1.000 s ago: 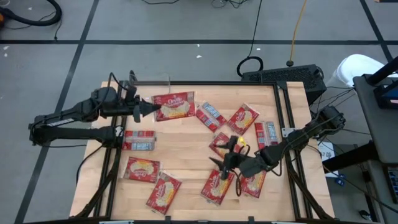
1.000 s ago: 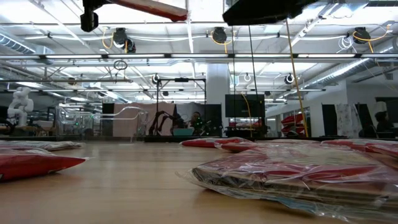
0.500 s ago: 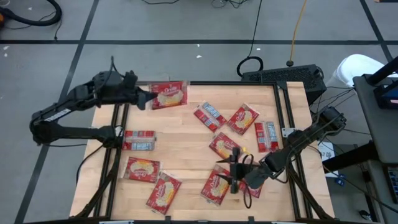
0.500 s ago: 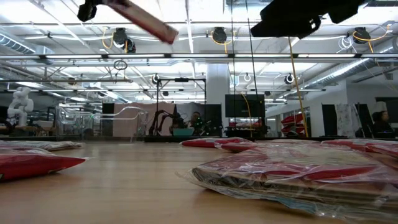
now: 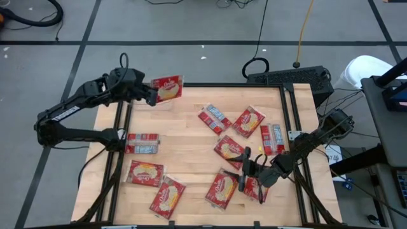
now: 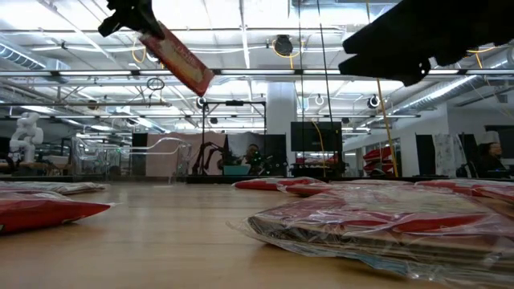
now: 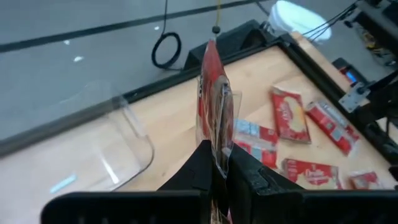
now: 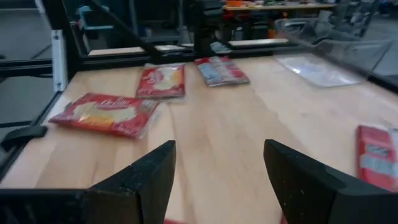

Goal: Sort popcorn bags into baskets
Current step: Put the red popcorn bag into the transparent bin

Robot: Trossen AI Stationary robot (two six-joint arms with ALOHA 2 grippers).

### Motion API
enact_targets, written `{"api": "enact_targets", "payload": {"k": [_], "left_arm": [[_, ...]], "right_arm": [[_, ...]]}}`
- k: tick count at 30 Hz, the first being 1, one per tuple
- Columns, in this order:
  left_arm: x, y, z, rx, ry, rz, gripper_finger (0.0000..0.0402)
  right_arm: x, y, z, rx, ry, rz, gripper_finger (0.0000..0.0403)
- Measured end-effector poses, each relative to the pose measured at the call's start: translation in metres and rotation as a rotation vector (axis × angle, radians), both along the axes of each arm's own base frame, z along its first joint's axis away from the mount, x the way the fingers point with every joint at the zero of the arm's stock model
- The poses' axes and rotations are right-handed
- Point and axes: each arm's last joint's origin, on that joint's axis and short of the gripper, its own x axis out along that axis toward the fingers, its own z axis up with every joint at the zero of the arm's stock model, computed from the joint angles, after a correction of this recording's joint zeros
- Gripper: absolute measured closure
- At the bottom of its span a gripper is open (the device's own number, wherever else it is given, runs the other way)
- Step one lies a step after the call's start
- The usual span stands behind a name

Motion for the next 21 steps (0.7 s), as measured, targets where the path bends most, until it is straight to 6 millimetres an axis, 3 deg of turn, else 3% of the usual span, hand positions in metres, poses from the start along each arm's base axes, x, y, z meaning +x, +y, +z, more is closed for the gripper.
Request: {"api": "enact_targets", "payload": {"k": [8,21], "left_arm": [[-0.024,0.000,-0.002,-0.012,0.075,0.078,0.0375],[-0.036,0.003,-0.015,-0.042,0.269,0.208,0.0374]], "right_arm": [[-0.005,0.007,0.000,0.015,-0.004,0.027,0.0165],[-0.005,0.005,0.000,-0.001,-0.017,-0.027,0.0165]]}}
